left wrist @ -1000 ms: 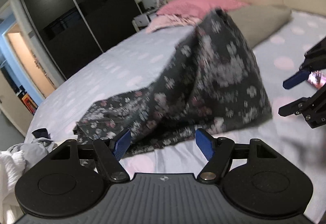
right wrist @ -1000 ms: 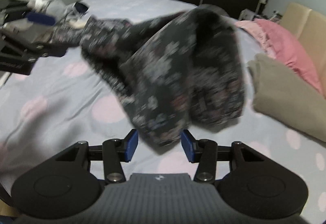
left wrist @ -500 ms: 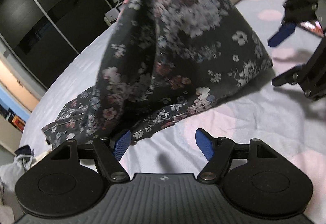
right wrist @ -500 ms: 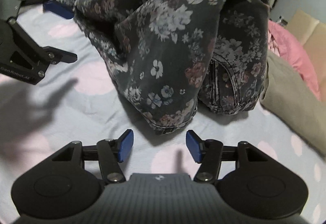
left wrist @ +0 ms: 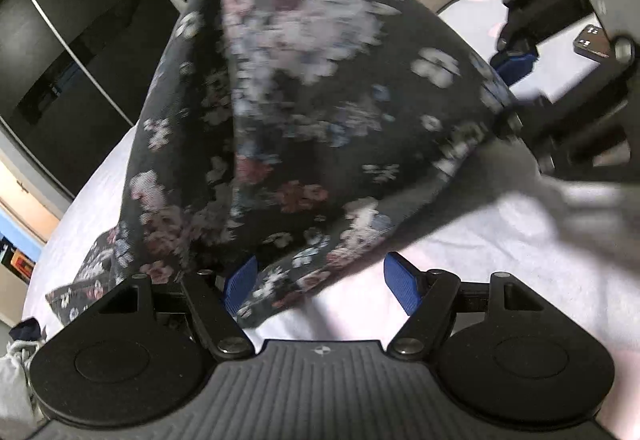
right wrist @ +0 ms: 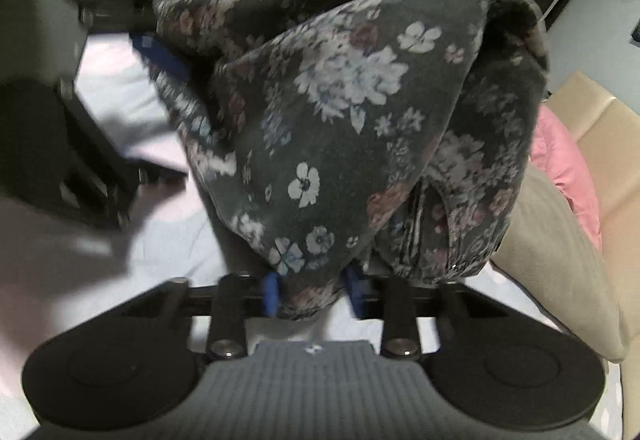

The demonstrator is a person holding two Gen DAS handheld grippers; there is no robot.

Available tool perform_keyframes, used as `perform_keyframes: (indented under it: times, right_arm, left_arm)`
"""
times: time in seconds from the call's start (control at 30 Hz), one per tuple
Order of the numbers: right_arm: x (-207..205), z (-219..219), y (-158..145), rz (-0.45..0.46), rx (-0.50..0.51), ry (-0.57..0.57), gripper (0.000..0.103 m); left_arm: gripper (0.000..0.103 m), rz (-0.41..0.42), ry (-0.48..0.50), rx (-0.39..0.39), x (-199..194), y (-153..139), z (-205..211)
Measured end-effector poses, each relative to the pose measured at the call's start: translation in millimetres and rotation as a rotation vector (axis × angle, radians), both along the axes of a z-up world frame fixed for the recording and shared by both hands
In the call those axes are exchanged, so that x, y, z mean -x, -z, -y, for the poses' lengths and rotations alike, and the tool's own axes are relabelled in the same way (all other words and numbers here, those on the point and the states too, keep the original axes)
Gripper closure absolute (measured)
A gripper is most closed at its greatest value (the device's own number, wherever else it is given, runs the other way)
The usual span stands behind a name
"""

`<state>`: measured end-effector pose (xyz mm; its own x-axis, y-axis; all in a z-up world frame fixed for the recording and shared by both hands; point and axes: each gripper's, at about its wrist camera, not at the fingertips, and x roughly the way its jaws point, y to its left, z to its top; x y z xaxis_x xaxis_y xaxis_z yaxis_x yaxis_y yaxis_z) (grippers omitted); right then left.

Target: Fold clothes

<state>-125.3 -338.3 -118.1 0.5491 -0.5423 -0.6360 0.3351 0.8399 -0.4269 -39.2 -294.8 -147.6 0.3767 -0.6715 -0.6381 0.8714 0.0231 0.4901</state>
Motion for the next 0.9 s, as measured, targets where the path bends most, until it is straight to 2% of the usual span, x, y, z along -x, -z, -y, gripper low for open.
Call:
perform_keyframes:
  times: [0.07, 0.17, 0.2, 0.23, 0.27, 0.33, 0.43, 0.67, 0.77, 0.9]
  right_arm:
    - [3, -1, -11, 0.036, -0.011, 0.001, 0.090]
    - [11, -10, -31, 0.087, -0.029, -0.019, 0.093]
    - [14, -14, -38, 0.105, -0.028, -0.031, 0.094]
    - [18, -19, -45, 0.122, -0.028, -0.043, 0.094]
    - [21, -24, -51, 0.132, -0.022, -0.052, 0.094]
    - [29, -33, -59, 0.144, -0.003, -0.069, 0.094]
    - [37, -45, -68, 0.155, 0.011, -0.095, 0.094]
    - [52, -74, -90, 0.230, -0.033, -0.186, 0.094]
    - [53, -93, -100, 0.260, -0.070, -0.243, 0.094]
    - [56, -117, -115, 0.274, -0.152, -0.318, 0.094]
  left_arm:
    - [0.033, 0.024, 0.017, 0.005, 4, 1, 0]
    - [0.035, 0.068, 0.026, 0.022, 10, 0, 0]
    - [0.043, 0.083, 0.024, 0.028, 11, -2, 0]
    - [0.056, 0.098, 0.021, 0.034, 13, -3, 0]
    - [0.062, 0.104, 0.017, 0.031, 13, -7, 0]
    - [0.082, 0.097, -0.001, 0.040, 12, -17, -2]
    - [0.091, 0.058, -0.051, 0.087, 9, -41, -14]
    - [0.096, -0.025, -0.175, 0.198, 4, -101, -62]
    - [0.097, -0.006, -0.209, 0.199, 7, -116, -82]
    - [0.097, 0.059, -0.239, 0.168, 15, -128, -113]
